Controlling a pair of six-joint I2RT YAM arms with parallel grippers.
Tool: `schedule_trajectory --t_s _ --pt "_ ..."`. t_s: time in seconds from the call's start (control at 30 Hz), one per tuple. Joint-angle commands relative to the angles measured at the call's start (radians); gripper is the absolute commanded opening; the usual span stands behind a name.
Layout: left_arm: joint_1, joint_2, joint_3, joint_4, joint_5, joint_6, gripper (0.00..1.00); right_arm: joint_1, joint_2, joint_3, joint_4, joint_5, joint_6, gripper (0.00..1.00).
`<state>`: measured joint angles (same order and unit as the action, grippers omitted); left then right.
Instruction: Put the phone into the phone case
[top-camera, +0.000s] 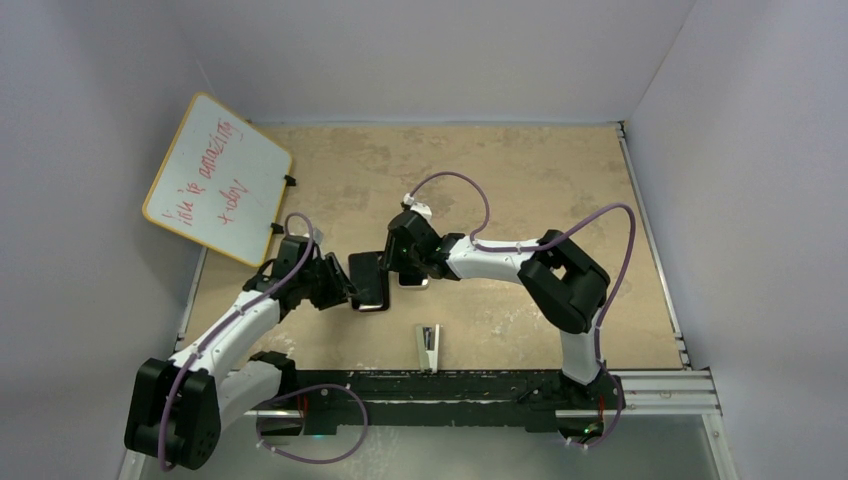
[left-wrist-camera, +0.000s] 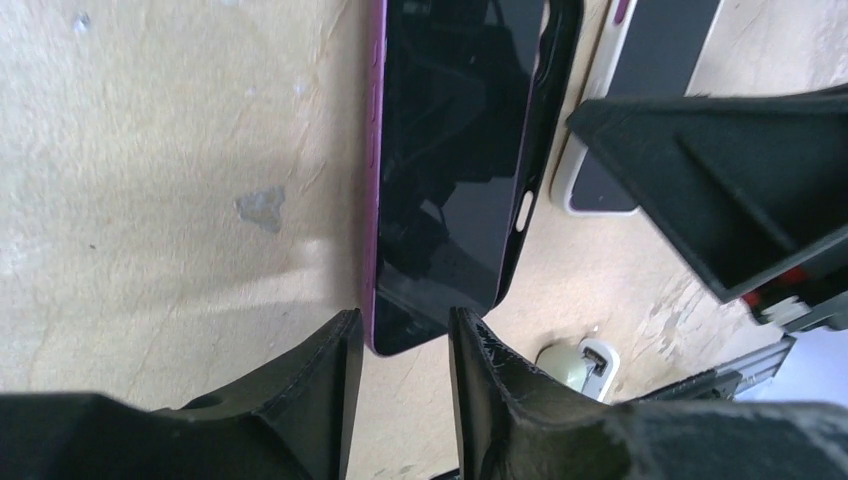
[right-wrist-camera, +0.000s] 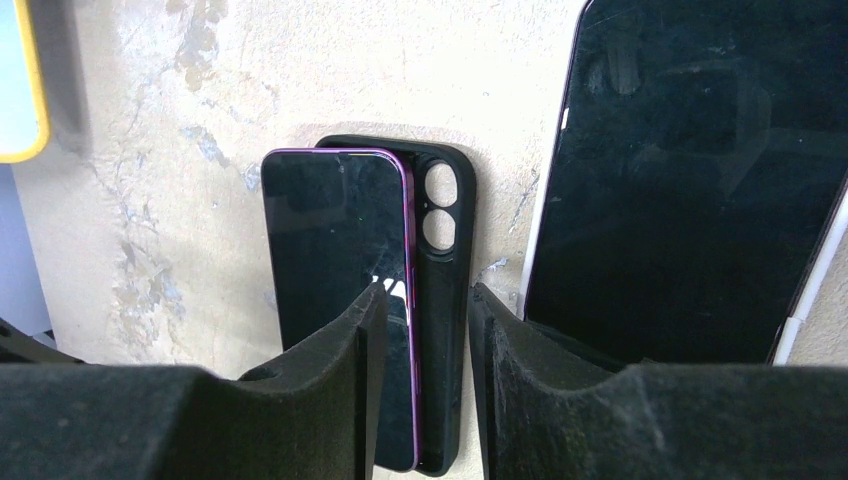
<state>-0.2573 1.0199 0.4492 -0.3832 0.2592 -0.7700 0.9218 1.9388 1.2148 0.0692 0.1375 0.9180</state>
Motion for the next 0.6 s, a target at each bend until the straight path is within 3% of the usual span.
schedule_trajectory --t_s 0.0,0.23,0.57 --pt "0.003 0.017 0.08 -0.013 -0.064 0.065 0.41 0.0 -0.022 0.007 0.011 -0.006 -0.021 0.39" --pt "0.004 0.054 0.115 0.011 -0.15 0.12 0.47 0.006 -0.009 0.022 -0.025 -0.02 -0.038 0.47" --pt "0.013 0.19 0.135 0.104 -0.122 0.119 0.37 0.012 0.02 0.025 -0.035 -0.047 -0.04 0.5"
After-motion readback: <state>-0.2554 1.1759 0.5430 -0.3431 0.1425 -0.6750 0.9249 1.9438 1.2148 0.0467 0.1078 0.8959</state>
